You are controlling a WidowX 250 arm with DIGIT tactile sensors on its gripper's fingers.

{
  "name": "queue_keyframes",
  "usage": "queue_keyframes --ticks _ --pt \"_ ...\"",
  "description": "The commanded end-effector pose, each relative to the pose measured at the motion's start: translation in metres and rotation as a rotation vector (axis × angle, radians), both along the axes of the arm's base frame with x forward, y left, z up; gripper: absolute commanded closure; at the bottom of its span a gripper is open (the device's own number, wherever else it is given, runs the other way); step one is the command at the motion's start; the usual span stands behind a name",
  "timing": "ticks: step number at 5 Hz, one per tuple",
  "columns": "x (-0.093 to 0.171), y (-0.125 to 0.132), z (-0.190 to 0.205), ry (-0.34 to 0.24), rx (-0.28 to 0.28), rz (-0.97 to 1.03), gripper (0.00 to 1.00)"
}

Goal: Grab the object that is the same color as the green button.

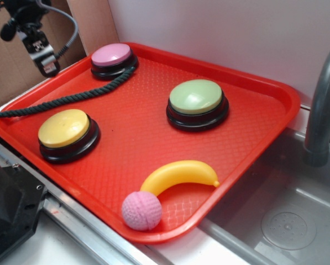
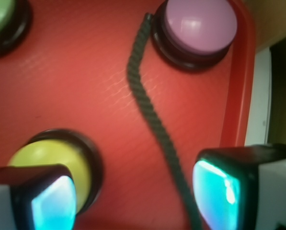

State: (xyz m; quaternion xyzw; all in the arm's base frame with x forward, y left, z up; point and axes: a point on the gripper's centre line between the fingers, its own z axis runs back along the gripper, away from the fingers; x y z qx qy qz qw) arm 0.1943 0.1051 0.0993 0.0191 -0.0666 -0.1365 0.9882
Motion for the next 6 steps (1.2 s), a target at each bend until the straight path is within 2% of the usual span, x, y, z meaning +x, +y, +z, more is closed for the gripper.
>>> queue_keyframes --ticks 1,2,4,5,6 --pt "0.019 0.029 -0.039 -0.007 0.093 -0.018 0.0" --pt "0.024 0.037 -0.057 -0.013 0.047 -0.048 0.0" --pt "0.031 0.031 -0.074 0.019 0.026 -0.126 0.0" --pt "0.031 0.029 -0.076 0.043 0.043 -0.124 0.65" --pt "0.031 0.029 -0.077 0.032 0.027 -0.146 1.0"
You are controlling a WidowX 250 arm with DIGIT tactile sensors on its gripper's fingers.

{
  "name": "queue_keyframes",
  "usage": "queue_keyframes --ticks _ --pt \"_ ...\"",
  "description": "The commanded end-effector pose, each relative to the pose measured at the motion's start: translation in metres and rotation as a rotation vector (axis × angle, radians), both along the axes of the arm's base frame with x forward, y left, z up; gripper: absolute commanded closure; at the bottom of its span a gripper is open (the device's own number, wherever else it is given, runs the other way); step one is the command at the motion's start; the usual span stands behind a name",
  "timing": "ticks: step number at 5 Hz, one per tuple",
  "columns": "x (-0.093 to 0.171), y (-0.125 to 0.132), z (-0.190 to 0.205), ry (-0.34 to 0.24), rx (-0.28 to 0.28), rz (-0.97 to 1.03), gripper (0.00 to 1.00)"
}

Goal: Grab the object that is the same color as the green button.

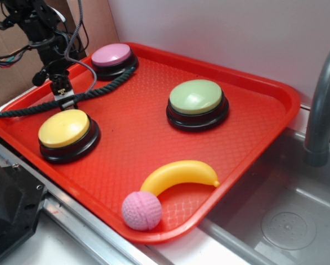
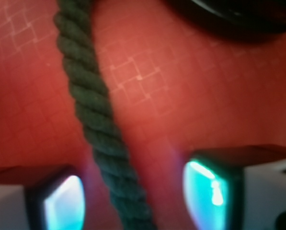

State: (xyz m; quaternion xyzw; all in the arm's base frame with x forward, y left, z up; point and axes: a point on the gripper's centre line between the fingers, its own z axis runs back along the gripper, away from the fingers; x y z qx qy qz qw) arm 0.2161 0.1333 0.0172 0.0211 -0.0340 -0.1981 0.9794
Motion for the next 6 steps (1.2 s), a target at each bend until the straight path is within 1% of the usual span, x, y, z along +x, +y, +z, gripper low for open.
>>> queue_keyframes --ticks 1,2,3,4,5,6 --pt "0.009 0.004 0.005 -0.044 -0.012 -0.004 1.0" --pt "0.01 0.003 0.009 -0.052 -0.006 -0.041 1.0" --pt "0.01 -0.007 0.021 -0.077 -0.007 -0.057 1.0" --pt "0.009 -0.023 0.053 -0.141 -0.03 -0.041 1.0" --pt "0.009 -0.046 0.103 -0.114 -0.009 0.091 1.0" --pt "0.017 -0.078 0.148 -0.076 -0.077 0.338 1.0"
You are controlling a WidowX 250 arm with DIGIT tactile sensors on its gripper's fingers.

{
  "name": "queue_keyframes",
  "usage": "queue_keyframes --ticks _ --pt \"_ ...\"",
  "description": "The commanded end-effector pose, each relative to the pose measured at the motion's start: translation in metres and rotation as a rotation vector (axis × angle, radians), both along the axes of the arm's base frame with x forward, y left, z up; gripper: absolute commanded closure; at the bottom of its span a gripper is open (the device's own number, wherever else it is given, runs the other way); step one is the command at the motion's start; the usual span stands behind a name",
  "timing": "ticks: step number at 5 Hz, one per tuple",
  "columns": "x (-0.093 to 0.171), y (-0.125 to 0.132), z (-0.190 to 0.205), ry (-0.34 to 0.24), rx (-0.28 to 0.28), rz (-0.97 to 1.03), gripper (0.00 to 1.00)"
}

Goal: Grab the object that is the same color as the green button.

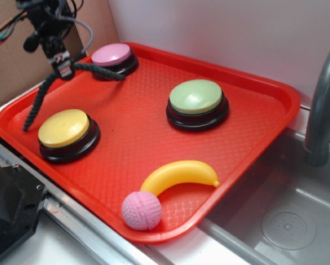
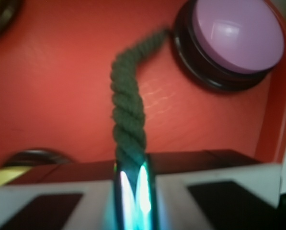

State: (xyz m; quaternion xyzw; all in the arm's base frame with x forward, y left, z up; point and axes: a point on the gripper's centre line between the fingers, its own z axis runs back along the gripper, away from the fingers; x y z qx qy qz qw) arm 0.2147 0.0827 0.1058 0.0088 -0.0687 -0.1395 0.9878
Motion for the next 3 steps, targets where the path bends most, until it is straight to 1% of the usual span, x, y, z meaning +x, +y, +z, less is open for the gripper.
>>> queue_keyframes --ticks 1,2,3 --pt "0.026 -0.063 0.091 -0.017 -0.061 0.28 1.0" --pt "0.031 -0.087 0.107 -0.056 -0.07 0.263 1.0" --pt "0.035 -0.088 0.094 -0.051 -0.058 0.308 1.0"
